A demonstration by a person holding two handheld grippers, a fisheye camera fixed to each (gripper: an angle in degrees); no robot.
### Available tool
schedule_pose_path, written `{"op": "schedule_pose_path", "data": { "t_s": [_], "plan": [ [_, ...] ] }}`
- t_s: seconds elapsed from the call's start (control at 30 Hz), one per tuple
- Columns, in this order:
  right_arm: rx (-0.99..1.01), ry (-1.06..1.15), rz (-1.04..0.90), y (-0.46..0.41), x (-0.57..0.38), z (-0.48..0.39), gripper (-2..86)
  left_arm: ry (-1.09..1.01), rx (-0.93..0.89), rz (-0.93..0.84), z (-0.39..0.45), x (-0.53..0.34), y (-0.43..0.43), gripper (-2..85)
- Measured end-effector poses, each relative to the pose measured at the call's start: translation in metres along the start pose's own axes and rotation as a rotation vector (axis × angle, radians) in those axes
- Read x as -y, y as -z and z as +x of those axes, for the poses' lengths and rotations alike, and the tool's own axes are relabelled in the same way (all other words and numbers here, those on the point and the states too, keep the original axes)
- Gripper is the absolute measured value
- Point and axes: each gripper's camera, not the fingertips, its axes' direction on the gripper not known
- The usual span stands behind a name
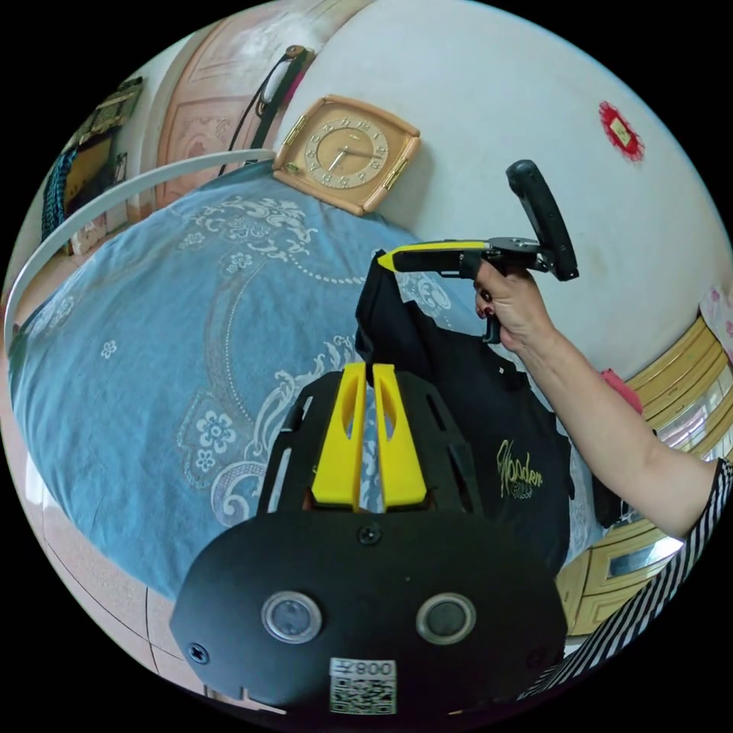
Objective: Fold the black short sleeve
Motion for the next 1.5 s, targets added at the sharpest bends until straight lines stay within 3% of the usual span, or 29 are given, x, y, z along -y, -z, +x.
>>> {"op": "schedule_pose_path", "data": {
  "t_s": [0.43, 0.7, 0.93, 1.2, 1.37, 1.5],
  "plan": [
    [-0.004, 0.127, -0.104, -0.053, -0.041, -0.053, 1.9, 0.144, -0.032, -0.093, -0.049, -0.047, 0.034, 2.3],
    [0.023, -0.04, 0.0, -0.024, -0.111, -0.03, 5.7, 0.13, -0.023, -0.098, -0.066, -0.058, 0.051, 2.5],
    [0.236, -0.342, 0.268, 0.054, -0.266, 0.025, 6.3, 0.162, -0.01, -0.102, -0.079, -0.082, 0.062, 3.5],
    [0.202, -0.593, 0.207, 0.12, -0.509, -0.007, 6.2, 0.046, -0.111, -0.298, -0.083, -0.123, 0.074, 5.7],
    [0.203, -0.913, 0.13, 0.173, -0.683, -0.054, 6.2, 0.019, -0.152, -0.468, -0.079, -0.159, 0.072, 6.7],
    [0.185, -1.099, 0.153, 0.21, -0.77, -0.089, 6.2, 0.002, -0.179, -0.59, -0.073, -0.186, 0.057, 7.1]
  ]
}}
